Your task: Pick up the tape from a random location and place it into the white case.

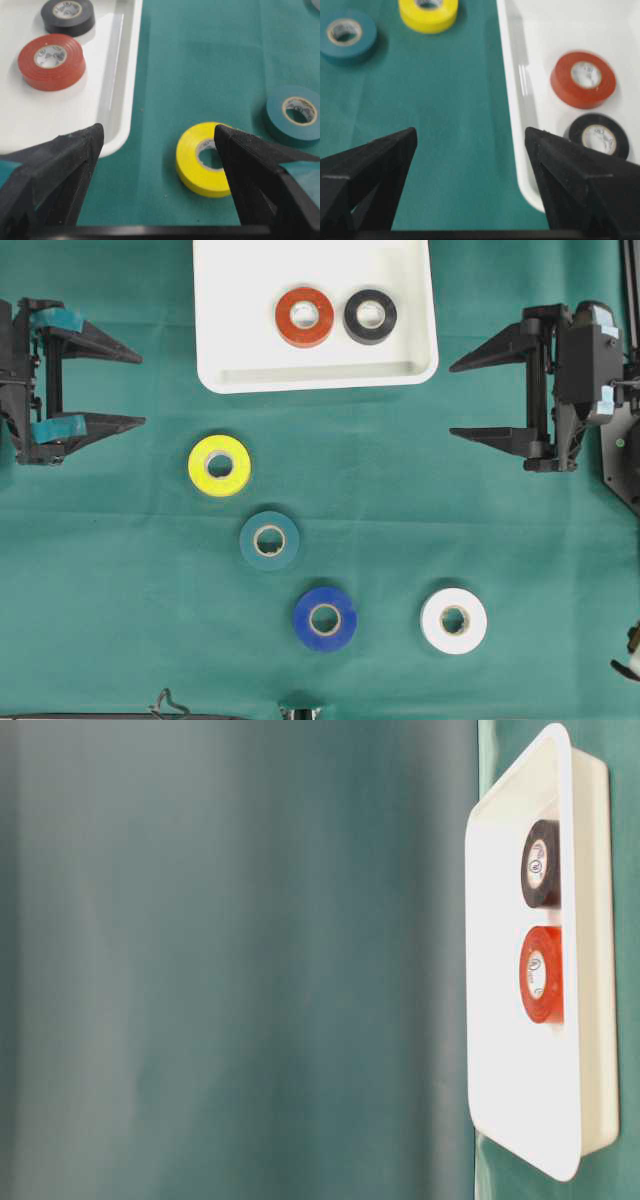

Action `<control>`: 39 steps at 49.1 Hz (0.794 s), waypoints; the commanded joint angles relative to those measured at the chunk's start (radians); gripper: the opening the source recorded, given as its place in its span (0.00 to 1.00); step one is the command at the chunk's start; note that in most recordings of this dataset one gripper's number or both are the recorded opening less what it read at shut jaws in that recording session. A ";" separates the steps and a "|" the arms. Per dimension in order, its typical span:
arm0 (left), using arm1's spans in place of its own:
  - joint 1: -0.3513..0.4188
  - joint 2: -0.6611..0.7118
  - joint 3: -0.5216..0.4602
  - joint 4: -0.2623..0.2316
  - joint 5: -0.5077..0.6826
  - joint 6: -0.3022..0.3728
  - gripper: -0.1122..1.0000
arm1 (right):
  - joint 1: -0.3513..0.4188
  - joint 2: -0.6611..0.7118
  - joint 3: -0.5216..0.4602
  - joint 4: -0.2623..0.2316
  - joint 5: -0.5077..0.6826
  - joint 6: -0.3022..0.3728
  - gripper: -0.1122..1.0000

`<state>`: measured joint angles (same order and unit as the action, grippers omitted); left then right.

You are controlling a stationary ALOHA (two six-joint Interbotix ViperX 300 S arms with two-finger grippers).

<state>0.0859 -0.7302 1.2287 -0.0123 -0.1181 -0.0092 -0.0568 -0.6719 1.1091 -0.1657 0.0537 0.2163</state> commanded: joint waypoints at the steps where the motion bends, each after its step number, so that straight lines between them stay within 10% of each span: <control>1: -0.002 0.000 -0.017 -0.002 0.005 -0.002 0.97 | -0.008 0.011 0.031 0.009 -0.060 0.006 0.88; 39: -0.106 0.000 -0.018 -0.002 -0.006 -0.002 0.97 | -0.009 0.020 0.064 0.015 -0.133 0.020 0.88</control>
<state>0.0138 -0.7302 1.2287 -0.0107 -0.1058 -0.0123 -0.0644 -0.6519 1.1950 -0.1503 -0.0782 0.2347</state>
